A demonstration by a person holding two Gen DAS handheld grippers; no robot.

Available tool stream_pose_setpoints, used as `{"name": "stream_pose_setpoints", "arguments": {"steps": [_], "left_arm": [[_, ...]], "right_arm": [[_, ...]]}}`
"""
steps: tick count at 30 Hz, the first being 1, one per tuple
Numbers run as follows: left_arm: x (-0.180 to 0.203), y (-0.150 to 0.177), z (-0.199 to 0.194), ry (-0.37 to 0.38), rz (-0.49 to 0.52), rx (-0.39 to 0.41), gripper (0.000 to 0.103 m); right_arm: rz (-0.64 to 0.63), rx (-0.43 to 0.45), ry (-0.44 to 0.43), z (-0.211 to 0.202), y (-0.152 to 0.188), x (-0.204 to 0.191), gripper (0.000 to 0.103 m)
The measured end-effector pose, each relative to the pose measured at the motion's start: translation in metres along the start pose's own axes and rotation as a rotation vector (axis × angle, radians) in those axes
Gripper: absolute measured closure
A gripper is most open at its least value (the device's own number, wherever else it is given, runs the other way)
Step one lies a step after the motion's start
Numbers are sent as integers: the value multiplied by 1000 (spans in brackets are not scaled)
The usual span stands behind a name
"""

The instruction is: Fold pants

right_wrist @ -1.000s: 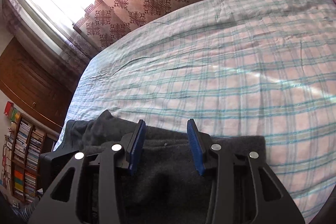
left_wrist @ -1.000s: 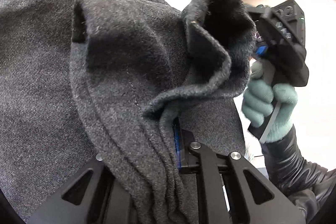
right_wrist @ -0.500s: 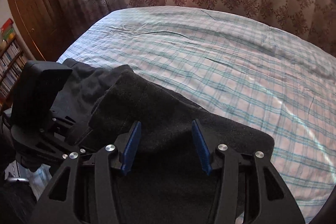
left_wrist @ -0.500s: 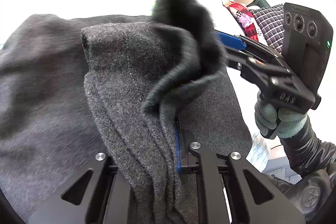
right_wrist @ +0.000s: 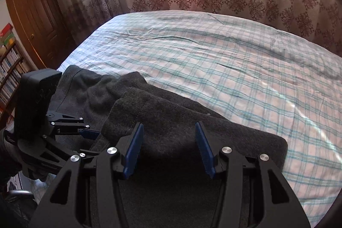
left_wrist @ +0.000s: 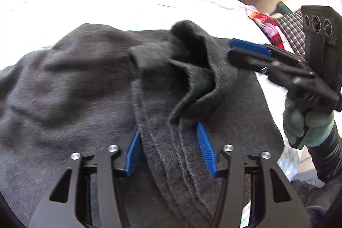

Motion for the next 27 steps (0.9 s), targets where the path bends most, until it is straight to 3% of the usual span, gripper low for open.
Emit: {"name": "stream_pose_setpoints", "arguments": {"steps": [2,5,9,13,18,22,27], "left_arm": [[-4,8,-3,-2,-21,-7,47],[-2,16,0,-24,2,-11,47],[-1,20,-4,-41,34,3,46],[-31,9,-22,-39,-33,38,43],[-36,-22,-21,-22,-79,82,34],[-29,-46,-9,-81,-88,86,33],[-41,-62,9,-127,-129,61,33]], "right_arm": [[-49,-39,33,25,-6,-11,52],[-71,-66,54,53,-14,-18,38],[-67,-73,69,71,-14,-21,32],[49,45,6,28,-22,-8,34],[124,181,92,-50,-13,31,33],[232,202,203,-92,15,77,33],[295,163,245,-105,53,95,33]]}}
Point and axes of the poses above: each gripper's, at about its wrist camera, not at the fingertips, and z roughly the way its jaws point, x to its right, y to its underside, the point moved 4 cm from there along z, roughly the way its jaws point, and after that the axes turned 5 degrees about x, right-handed, at the moved point
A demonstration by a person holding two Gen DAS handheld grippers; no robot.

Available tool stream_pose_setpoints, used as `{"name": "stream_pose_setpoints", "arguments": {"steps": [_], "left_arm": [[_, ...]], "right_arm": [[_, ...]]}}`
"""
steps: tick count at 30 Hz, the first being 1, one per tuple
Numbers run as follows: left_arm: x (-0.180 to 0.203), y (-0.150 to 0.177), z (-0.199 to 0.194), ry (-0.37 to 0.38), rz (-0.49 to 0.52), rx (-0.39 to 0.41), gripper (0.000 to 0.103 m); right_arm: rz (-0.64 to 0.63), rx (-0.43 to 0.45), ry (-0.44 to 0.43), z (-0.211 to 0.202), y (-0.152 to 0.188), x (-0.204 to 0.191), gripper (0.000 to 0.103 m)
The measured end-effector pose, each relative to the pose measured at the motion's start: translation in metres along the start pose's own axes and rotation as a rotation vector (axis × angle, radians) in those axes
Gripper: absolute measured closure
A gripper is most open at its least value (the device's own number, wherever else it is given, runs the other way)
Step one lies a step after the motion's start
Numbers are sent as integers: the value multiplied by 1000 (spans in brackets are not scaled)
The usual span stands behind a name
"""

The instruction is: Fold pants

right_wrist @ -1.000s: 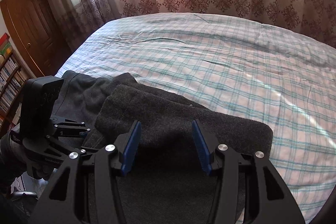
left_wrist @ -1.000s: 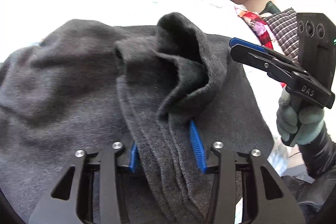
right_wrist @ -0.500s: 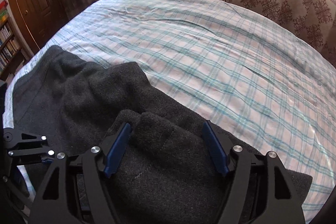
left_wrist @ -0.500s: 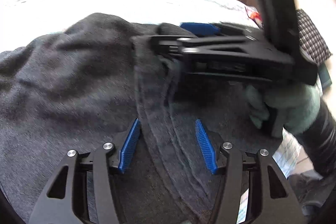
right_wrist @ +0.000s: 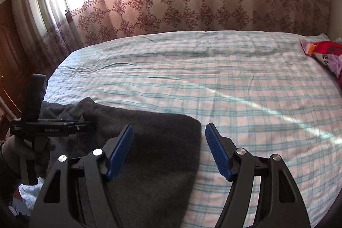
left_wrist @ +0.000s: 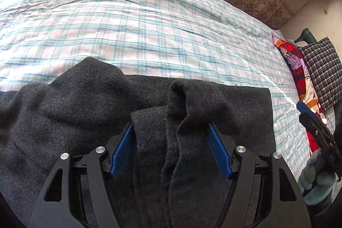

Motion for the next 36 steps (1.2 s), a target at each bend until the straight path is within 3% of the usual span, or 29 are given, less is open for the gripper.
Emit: {"name": "stream_pose_setpoints", "arguments": {"steps": [3,7,11,15,19,22,24,28,36], "left_arm": [[-2,0,9,-37,-6,-8,33],[8,5,16,-104,74,25,32],[24,6,7,-176,135,45,32],[46,2,-25,-260,258,126,32],[73,1,-45,-193,294,167,32],[92,1,-36,-70,271,159,32],[95,1,-21,-33,256,143,33],[81,6,18,-55,222,76,48],[83,15,30,-79,277,77,49]], "right_arm": [[-63,-54,55,15,19,-4,33],[-107,-190,70,56,49,-11,33],[-119,-168,64,54,52,-13,31],[-55,-72,54,23,32,-1,32],[-54,-2,122,16,4,8,32],[-49,-14,160,38,-9,16,32],[-40,-63,173,62,-10,21,32],[-71,-112,200,90,-2,20,32],[-37,-128,163,95,3,23,31]]}}
Point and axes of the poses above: each gripper's, at about its wrist camera, not at the fingertips, and z roughly the way its jaws point, x to its right, y to its underside, the point moved 4 cm from there along z, roughly the way its jaws point, and after that the axes turned 5 degrees about x, right-handed, at the moved point
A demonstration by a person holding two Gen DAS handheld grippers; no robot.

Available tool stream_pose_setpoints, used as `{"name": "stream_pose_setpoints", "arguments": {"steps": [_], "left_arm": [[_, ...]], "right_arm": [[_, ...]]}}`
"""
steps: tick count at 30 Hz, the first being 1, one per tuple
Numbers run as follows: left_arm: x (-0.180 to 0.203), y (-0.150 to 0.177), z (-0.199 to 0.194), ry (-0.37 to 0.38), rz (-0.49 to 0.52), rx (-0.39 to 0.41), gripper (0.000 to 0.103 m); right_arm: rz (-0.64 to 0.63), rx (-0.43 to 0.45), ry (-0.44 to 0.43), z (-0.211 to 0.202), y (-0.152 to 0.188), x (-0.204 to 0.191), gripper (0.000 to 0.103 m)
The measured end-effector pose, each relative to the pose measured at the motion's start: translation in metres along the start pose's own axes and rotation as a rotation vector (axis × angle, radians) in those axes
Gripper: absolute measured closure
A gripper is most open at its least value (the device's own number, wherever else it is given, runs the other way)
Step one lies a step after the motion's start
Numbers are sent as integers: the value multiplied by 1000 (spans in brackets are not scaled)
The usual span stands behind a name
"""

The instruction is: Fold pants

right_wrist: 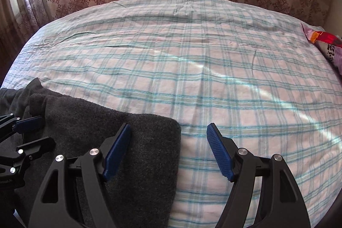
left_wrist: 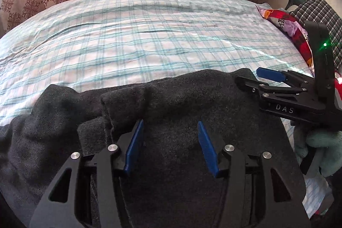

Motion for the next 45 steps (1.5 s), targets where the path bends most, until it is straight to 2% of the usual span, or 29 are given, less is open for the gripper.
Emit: {"name": "stream_pose_setpoints", "arguments": {"steps": [5,12,17,21,25,29,34,39,42,43,45], "left_arm": [[7,-3,-19,-25,19,17,49],[24,19,-53,13,38,6,49],[30,51,-65,30,6,-18,49],[25,79,-54,8,-12,-54,49],[31,93,-51,-34,73,-2,49],[27,91,-55,-9,42,0,49],[27,79,-66,21,-17,-10,44],[42,49,-71,38,10,28,40],[54,31,-68,51,39,30,34],[58,26,-66,64,48,22,34],[65,17,-60,83,52,5,34]], "right_arm": [[8,79,-15,-59,6,8,31],[-27,17,-48,-110,78,3,31],[-40,-49,-55,-114,114,-9,31],[-32,-106,-47,-100,127,-12,31],[39,-135,-87,-90,133,-5,30],[123,-114,-128,-105,131,5,30],[295,-94,-294,-134,141,17,30],[437,-145,-383,-122,153,26,31],[485,-185,-412,-110,161,23,38],[493,-194,-431,-109,162,20,44],[495,-201,-446,-107,162,15,48]]}}
Point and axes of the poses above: each gripper's, at about its wrist camera, not at the fingertips, and z roughly the way its jaws point, x to its right, y to its underside, the point moved 4 cm from there along z, roughly the way its jaws point, and after that the axes turned 5 degrees about x, right-handed, at the moved point
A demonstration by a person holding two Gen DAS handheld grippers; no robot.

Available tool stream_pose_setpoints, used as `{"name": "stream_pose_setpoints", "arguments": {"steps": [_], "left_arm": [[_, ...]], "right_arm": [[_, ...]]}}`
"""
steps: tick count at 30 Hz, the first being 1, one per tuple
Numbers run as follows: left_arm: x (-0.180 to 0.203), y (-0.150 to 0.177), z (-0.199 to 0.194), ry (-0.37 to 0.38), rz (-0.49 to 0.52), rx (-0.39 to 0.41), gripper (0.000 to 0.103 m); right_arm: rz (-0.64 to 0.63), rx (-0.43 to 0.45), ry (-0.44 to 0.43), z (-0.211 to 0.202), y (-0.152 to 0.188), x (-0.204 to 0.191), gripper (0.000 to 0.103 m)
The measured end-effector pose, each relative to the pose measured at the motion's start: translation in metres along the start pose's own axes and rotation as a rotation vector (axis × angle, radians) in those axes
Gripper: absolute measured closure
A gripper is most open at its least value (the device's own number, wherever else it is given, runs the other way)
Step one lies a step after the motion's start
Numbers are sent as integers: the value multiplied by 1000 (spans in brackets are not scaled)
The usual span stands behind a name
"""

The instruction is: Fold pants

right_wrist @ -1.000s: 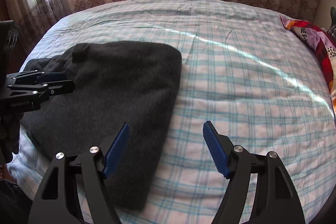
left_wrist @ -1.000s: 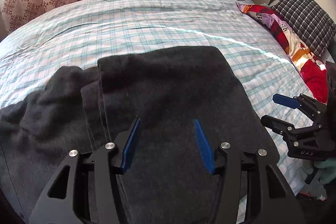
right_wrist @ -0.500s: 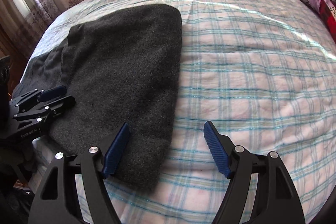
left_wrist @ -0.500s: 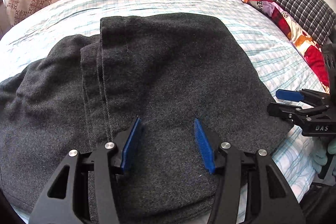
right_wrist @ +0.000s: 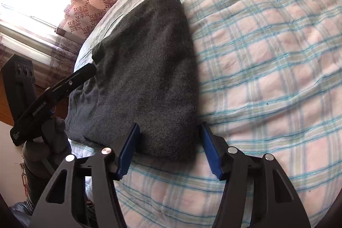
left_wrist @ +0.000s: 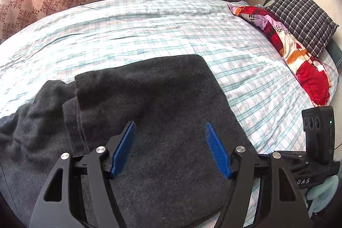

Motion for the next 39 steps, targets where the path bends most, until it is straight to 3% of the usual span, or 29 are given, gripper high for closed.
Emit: {"name": "stream_pose_setpoints", "arguments": {"steps": [6,8,12,13,16,23,29,32,34,37,39], "left_arm": [[18,-18,28,59,-34,-68,33],[24,-23,36,77,-46,-88,34],[42,-34,49,99,-44,-116,32],[45,-38,51,102,-43,-123,26],[56,-49,57,114,-27,-165,22],[72,-62,67,80,65,-261,22],[67,-56,76,-32,209,-340,22],[54,-50,77,-24,197,-365,44],[50,-49,73,11,177,-359,70],[47,-50,61,30,177,-320,83],[39,-54,50,66,141,-289,86]], "right_arm": [[-3,14,2,1,2,-6,58],[-20,38,-3,-5,0,-11,71],[-175,100,61,-19,-4,-38,77],[-222,117,78,-21,-5,-47,77],[-355,161,127,-26,-2,-74,78],[-648,213,173,-30,18,-130,78],[-785,215,169,-24,35,-160,78],[-796,216,164,-25,35,-162,78],[-788,217,162,-25,33,-163,78],[-778,221,139,-33,31,-161,78],[-776,234,115,-35,30,-166,79]]}}
Point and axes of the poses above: each gripper's, at about its wrist camera, not at the fingertips, and z roughly the way its jaws point, x to its right, y to its underside, the point moved 4 cm from there along z, roughly the way its jaws point, and after that the axes turned 5 degrees about x, right-handed, at the moved point
